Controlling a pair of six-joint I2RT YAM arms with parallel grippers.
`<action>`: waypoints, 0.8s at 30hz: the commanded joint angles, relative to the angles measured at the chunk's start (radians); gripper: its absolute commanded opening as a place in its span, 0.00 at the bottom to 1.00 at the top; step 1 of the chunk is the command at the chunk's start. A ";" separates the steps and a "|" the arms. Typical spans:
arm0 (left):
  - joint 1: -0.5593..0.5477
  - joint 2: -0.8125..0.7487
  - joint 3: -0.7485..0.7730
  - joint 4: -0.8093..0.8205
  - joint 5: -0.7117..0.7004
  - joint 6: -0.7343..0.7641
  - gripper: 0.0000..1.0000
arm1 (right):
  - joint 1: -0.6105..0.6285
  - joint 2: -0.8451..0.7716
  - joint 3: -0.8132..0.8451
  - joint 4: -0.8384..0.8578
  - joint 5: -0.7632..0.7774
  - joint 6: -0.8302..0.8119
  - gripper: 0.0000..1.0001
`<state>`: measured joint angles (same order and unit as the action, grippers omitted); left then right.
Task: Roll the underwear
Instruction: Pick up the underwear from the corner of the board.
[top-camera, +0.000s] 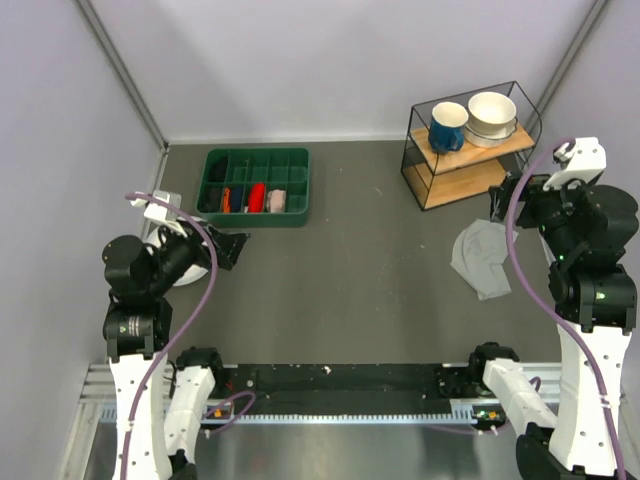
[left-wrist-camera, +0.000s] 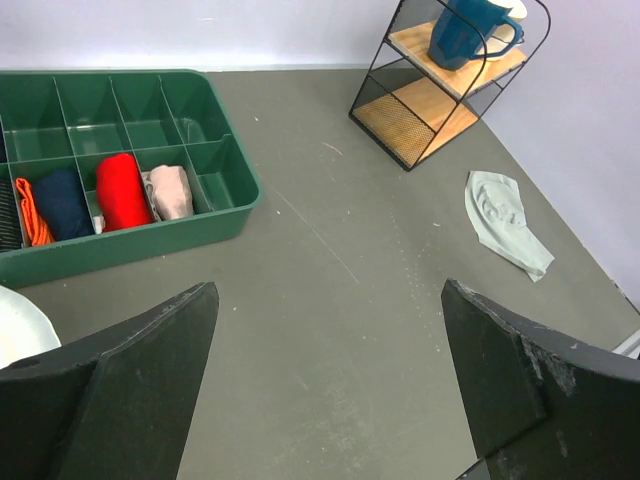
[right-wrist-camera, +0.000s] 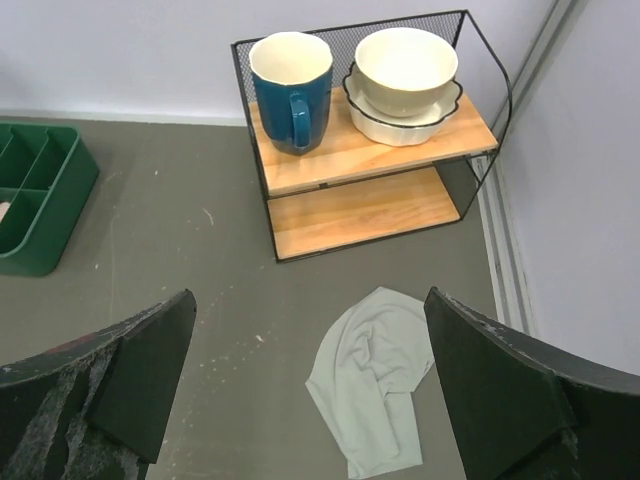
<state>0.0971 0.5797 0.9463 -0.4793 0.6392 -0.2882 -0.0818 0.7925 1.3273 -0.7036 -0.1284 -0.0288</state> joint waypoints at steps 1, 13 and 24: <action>0.000 -0.015 0.034 0.012 -0.007 0.017 0.99 | -0.012 -0.007 -0.005 0.000 -0.059 0.001 0.99; -0.002 -0.026 -0.001 0.013 -0.041 0.020 0.99 | -0.022 0.008 -0.005 -0.164 -0.584 -0.334 0.99; -0.002 0.057 -0.276 0.186 0.013 0.018 0.97 | -0.021 0.194 -0.209 -0.275 -0.180 -0.609 0.82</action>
<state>0.0963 0.5987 0.7319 -0.3946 0.6159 -0.2813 -0.0887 0.9035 1.2064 -0.9127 -0.5003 -0.5053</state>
